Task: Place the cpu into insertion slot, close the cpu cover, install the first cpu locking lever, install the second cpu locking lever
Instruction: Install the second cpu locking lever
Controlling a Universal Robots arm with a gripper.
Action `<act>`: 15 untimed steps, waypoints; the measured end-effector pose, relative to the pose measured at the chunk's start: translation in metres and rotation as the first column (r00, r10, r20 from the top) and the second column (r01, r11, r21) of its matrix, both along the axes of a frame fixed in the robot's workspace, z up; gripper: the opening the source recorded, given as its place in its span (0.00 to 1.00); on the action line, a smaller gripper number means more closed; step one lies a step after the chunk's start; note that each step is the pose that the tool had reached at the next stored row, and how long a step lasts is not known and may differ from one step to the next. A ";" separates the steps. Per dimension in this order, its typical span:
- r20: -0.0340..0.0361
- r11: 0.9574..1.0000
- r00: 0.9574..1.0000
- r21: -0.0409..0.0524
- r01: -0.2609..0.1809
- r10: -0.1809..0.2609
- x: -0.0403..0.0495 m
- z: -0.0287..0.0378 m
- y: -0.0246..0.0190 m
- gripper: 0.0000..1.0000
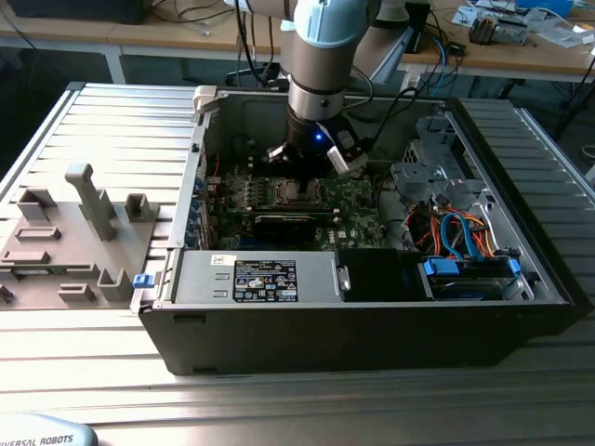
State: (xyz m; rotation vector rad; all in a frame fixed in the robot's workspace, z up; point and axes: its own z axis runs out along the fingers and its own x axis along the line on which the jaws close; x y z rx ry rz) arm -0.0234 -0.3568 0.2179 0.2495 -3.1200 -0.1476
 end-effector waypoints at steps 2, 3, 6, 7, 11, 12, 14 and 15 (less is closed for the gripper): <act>0.000 1.000 1.000 -0.020 0.000 0.000 0.0000 0.0056 0.0037 0.11; 0.000 1.000 1.000 -0.026 0.000 0.000 -0.0001 0.0073 0.0053 0.11; 0.000 0.999 1.000 -0.048 0.000 0.000 -0.0001 0.0151 0.0098 0.11; 0.000 0.999 1.000 -0.051 0.000 0.000 0.0000 0.0163 0.0099 0.11; 0.000 0.999 1.000 -0.053 0.000 0.000 0.0000 0.0176 0.0100 0.11; 0.000 0.999 1.000 -0.053 0.000 0.000 0.0000 0.0176 0.0100 0.11; 0.000 0.999 1.000 -0.053 0.000 0.000 0.0000 0.0177 0.0100 0.11; 0.000 0.999 1.000 -0.053 0.000 0.000 0.0000 0.0177 0.0100 0.11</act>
